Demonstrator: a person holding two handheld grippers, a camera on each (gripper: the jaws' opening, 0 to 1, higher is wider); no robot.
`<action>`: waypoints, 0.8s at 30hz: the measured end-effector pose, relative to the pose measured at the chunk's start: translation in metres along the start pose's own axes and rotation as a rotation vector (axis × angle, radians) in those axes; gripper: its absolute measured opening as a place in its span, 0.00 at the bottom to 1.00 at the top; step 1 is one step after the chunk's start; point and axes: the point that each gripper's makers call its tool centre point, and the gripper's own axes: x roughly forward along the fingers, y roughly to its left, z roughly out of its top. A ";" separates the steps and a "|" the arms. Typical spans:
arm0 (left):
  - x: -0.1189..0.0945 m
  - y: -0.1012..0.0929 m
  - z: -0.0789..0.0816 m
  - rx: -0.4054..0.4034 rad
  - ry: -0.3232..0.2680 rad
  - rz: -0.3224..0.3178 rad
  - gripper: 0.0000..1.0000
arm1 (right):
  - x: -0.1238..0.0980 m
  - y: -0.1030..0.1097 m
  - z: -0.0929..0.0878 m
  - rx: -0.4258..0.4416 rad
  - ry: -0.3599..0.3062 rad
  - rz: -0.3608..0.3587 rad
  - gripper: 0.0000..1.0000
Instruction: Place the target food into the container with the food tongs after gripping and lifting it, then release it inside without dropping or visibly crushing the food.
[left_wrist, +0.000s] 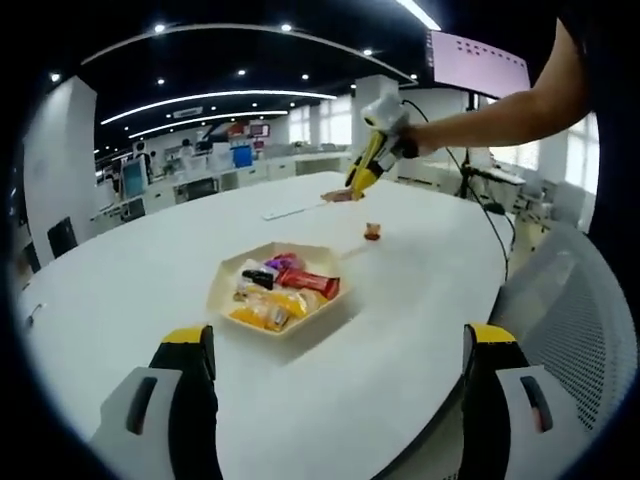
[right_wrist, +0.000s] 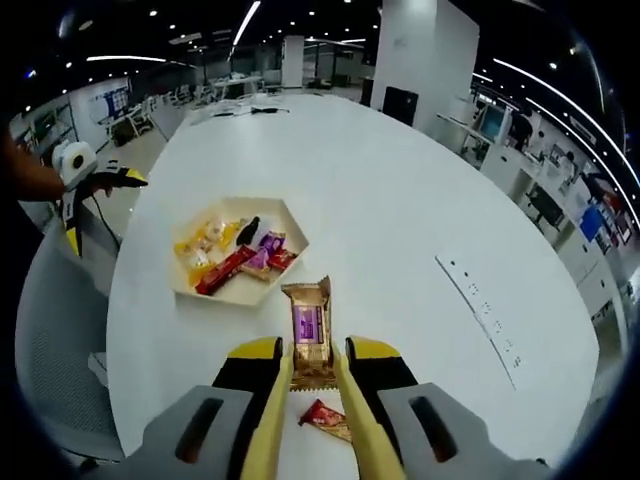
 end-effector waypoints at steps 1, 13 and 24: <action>-0.001 -0.002 0.000 0.010 0.000 -0.003 0.99 | -0.001 0.000 0.002 -0.001 0.001 -0.002 0.24; 0.000 -0.003 0.003 0.024 -0.022 -0.013 0.99 | -0.002 0.005 0.018 -0.004 -0.005 -0.013 0.24; -0.002 -0.001 0.004 0.026 -0.032 -0.005 0.99 | 0.007 0.019 0.040 -0.027 -0.018 -0.005 0.24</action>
